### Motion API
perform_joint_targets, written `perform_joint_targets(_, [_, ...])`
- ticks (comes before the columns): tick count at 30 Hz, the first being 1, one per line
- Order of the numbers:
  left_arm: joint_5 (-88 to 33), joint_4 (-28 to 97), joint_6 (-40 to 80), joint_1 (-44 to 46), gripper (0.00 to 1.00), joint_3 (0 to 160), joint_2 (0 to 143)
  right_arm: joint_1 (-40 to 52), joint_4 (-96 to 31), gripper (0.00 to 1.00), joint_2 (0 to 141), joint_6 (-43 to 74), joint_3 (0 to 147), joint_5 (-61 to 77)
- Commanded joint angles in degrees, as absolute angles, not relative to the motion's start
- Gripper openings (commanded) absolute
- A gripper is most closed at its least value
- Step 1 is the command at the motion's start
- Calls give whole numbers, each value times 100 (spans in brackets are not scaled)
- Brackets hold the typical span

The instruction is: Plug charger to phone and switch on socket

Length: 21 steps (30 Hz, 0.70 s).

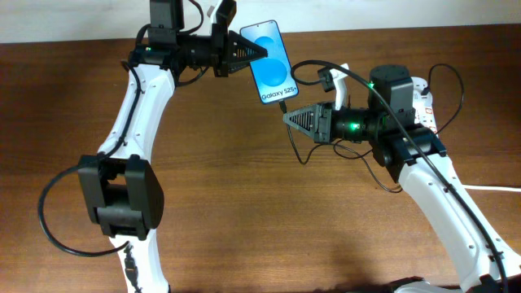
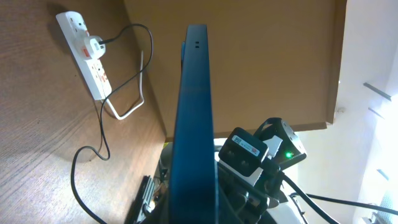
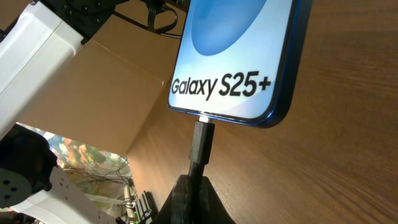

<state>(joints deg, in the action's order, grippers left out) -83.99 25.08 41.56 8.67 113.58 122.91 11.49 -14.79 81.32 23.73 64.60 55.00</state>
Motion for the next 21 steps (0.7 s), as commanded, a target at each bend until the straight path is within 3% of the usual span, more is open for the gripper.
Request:
perform_joint_targets(1, [-9013, 2556, 4018, 1074, 0, 11456, 12215, 1011, -1258, 4, 8101, 2451, 6556, 5103])
perform_joint_targets(13, [-9011, 2558, 4021, 1155, 0, 11456, 12215, 1011, -1258, 4, 8110, 2451, 6556, 5030])
perform_joint_targets(16, [-9006, 2558, 4021, 1066, 0, 11456, 12215, 1011, -1280, 10, 8110, 2451, 6556, 5035])
perform_joint_targets(21, [-8906, 2556, 4021, 819, 0, 11456, 12215, 1011, -1640, 10, 8110, 2447, 6556, 5035])
